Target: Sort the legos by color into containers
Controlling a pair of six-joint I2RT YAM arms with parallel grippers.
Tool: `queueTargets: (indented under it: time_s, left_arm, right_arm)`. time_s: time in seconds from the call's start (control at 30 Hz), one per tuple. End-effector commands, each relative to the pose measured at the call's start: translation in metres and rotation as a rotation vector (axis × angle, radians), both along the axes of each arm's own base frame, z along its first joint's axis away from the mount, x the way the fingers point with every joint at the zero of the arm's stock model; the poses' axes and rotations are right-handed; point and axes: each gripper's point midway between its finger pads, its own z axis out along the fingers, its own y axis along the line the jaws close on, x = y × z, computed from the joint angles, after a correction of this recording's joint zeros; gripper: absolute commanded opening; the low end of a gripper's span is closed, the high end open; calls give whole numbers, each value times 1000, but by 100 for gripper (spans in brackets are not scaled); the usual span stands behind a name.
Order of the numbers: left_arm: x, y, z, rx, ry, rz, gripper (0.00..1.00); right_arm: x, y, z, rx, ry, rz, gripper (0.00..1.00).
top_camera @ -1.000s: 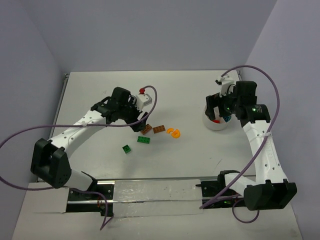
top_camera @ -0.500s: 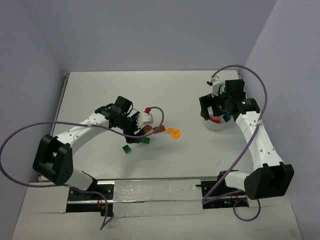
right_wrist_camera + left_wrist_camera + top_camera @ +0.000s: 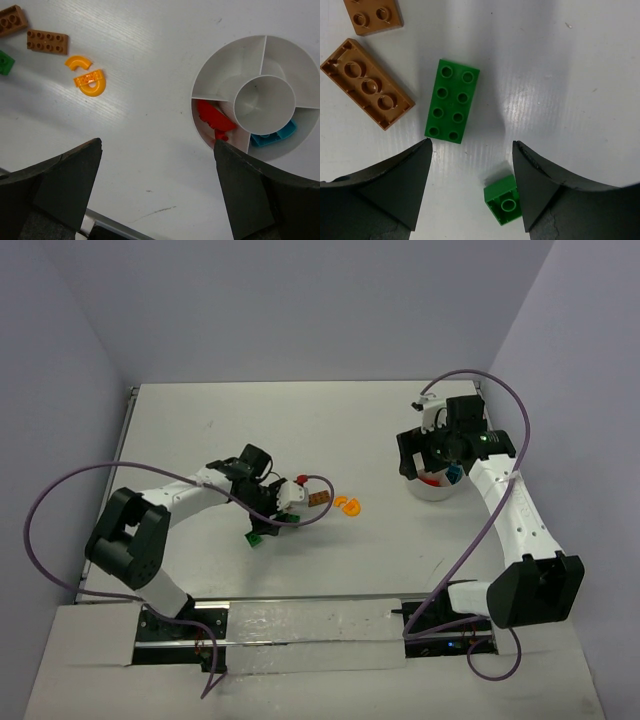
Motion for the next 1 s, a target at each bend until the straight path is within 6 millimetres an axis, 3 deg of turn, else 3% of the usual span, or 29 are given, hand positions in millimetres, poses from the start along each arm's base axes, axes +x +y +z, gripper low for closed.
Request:
queueTargets:
  time_s: [0.0, 0.27, 0.43, 0.63, 0.73, 0.97]
  left_arm:
    - [15, -15, -3, -45, -46, -75, 74]
    - [20, -20, -14, -36, -33, -108, 71]
    - [16, -22, -17, -40, -51, -133, 65]
    - [14, -26, -19, -41, -103, -154, 67]
    - [14, -28, -16, -41, -104, -162, 61]
    - [-10, -28, -11, -40, -81, -213, 55]
  right_arm:
    - [8, 4, 18, 23, -26, -4, 100]
    - [11, 6, 28, 36, -36, 0, 100]
    - [9, 8, 27, 48, -30, 7, 100]
    - [9, 9, 24, 51, -13, 12, 100]
    - [10, 10, 24, 51, -8, 14, 100]
    - [9, 9, 22, 50, 0, 12, 100]
